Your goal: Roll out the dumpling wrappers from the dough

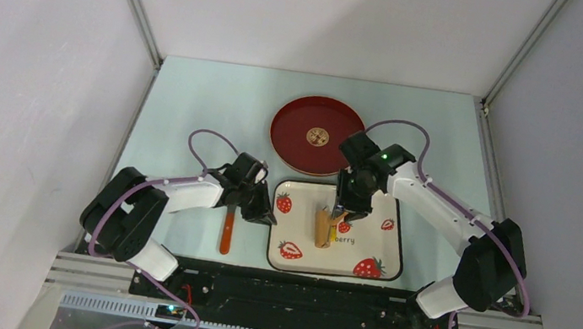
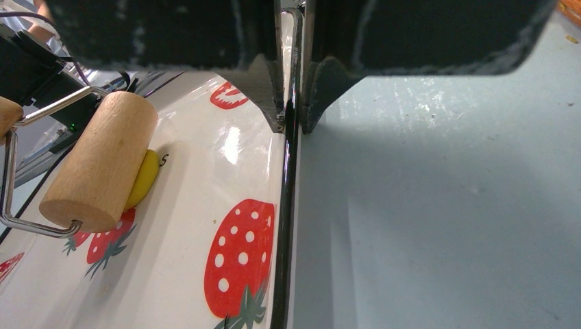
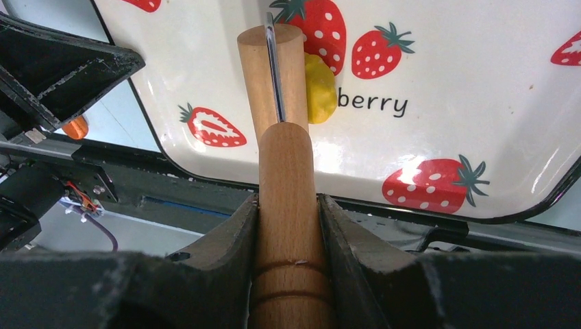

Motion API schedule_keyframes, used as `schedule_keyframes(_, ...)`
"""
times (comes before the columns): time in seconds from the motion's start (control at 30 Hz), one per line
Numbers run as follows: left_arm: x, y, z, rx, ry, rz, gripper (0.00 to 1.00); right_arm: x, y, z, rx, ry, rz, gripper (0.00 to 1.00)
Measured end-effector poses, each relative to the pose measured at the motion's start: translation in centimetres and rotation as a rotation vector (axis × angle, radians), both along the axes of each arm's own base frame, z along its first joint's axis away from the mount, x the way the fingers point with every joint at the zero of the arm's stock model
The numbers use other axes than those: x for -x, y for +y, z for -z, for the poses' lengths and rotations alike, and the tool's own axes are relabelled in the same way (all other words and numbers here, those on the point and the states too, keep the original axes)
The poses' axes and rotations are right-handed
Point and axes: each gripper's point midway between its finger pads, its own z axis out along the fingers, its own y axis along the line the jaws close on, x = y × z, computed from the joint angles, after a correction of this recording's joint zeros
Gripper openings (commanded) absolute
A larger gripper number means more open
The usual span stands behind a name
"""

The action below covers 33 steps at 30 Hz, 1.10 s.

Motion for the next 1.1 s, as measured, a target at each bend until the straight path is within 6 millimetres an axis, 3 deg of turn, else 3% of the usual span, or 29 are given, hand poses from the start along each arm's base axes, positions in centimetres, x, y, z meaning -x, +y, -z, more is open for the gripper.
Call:
schedule_keyframes(0.37,0.0,0.0,0.0,0.000,0.000,0.000,0.00,0.3,1.6,-0.2,0.047,-0.047,-0.096,0.00)
schedule_keyframes(0.57,0.0,0.0,0.0,0.000,0.000,0.000,0.00,0.3,2.8,-0.7,-0.016,-0.061,-0.143,0.00)
schedule_keyframes(0.67,0.0,0.0,0.0,0.001,0.000,0.000,0.00,0.3,3.6,-1.9,-0.106,-0.069,-0.149,0.00)
schedule_keyframes(0.77,0.0,0.0,0.0,0.001,-0.001,0.000,0.00,-0.1,4.1,-4.3,-0.211,-0.112,-0.142,0.00)
schedule_keyframes(0.93,0.0,0.0,0.0,0.001,-0.001,0.000,0.00,-1.0,2.8,-6.9,-0.272,-0.177,-0.094,0.00)
schedule_keyframes(1.1,0.0,0.0,0.0,0.001,-0.001,0.000,0.00,-1.3,-0.1,-5.6,-0.150,-0.157,-0.032,0.00)
